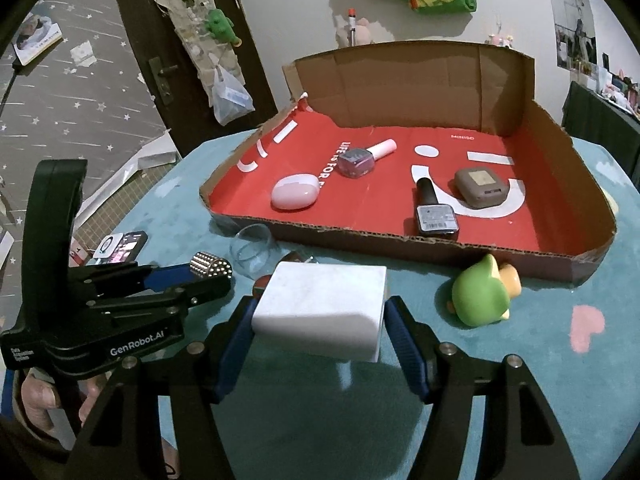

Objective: Organize rigid objects
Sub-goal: 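Grasp the studded gold magnet cylinder with the left gripper while the right grasps the white charger plug, then carry the magnet cylinder with the left gripper while the right carries the charger plug into the box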

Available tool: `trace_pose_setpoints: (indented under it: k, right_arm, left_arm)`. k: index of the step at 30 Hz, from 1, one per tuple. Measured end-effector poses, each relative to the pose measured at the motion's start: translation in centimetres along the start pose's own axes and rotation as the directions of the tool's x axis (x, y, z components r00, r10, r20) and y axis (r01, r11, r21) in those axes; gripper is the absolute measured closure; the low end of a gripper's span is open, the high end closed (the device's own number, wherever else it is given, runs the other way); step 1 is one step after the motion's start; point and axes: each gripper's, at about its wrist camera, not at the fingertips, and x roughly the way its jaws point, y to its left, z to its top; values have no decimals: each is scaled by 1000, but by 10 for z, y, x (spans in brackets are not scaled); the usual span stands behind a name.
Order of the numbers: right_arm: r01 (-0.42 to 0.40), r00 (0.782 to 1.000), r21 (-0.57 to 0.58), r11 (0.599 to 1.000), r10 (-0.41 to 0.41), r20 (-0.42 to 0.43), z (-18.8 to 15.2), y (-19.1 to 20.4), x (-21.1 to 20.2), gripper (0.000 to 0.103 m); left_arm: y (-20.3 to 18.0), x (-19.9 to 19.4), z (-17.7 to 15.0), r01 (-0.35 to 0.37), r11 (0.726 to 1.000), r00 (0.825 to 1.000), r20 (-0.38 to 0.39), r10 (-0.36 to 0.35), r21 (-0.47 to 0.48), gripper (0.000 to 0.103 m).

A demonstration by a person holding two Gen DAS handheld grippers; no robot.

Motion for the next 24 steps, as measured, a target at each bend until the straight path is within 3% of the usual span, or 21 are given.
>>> trace_pose_setpoints:
  k: [11,24]
  right_arm:
    - [2,999,-11,1000,-1,41,7,2,-13,36]
    - [24,996,7,1000,-24,91,27,-13,-24,36]
  left_arm:
    - [-4,-14,8,16,1000,999,34,-17,11,74]
    - [-24,-18,44,32,997,995,92,-37,63,74]
